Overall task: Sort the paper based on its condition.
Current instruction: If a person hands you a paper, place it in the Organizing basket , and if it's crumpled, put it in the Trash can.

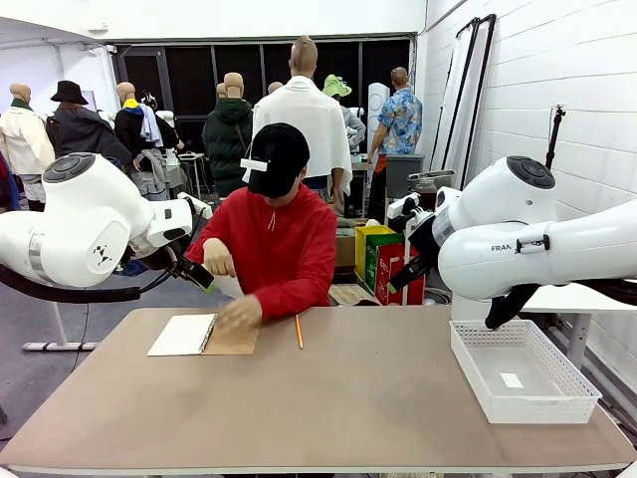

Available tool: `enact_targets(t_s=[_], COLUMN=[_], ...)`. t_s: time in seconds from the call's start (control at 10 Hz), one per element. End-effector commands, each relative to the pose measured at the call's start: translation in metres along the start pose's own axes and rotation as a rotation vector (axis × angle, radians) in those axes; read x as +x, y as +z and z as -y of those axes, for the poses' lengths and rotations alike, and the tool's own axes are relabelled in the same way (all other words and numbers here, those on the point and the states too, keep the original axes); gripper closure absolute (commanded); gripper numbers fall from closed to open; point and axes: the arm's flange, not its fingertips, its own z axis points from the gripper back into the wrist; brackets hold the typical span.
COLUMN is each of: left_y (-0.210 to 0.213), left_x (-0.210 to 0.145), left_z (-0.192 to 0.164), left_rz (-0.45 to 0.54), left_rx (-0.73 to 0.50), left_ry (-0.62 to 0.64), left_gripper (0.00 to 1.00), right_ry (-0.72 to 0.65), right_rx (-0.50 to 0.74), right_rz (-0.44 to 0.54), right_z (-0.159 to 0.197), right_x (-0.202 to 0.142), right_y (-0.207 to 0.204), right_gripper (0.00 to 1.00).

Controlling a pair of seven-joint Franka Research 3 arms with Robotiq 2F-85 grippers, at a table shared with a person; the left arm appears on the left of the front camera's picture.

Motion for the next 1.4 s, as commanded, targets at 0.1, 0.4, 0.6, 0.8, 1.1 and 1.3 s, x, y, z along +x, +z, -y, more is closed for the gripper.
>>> enact_targets(t_s=[0.1,0.4,0.6,0.8,1.1,1.3], left_y=[0.0010,0.0010,0.0010,0.0010,0.0010,0.0010], left_x=[0.0007,0.0007,0.0007,0.0007,0.0007,0.0007], left_z=[0.0005,0.0005,0.0005,0.0005,0.0005,0.0005], left_rz=[0.007,0.007,0.007,0.007,0.007,0.007], left_rx=[0.000,0.000,0.000,0.000,0.000,0.000], left_ry=[-0.004,-0.004,-0.004,-0.004,-0.004,-0.004], left_gripper=[0.00,0.00,0.00,0.00,0.00,0.00], right_ry=[-0.001,-0.001,-0.001,-0.001,-0.001,-0.001], right_rx=[0.002,0.002,0.002,0.002,0.002,0.002], right_rz=[0.000,0.000,0.000,0.000,0.000,0.000], right_z=[-0.0002,-0.0002,-0.0002,-0.0002,-0.0002,-0.0002], right_x=[0.0000,0.0000,0.0000,0.0000,0.0000,0.0000], right_y=[-0.0002,-0.0002,-0.0002,-0.0002,-0.0002,-0.0002], right_gripper=[0.00,0.00,0.00,0.00,0.00,0.00])
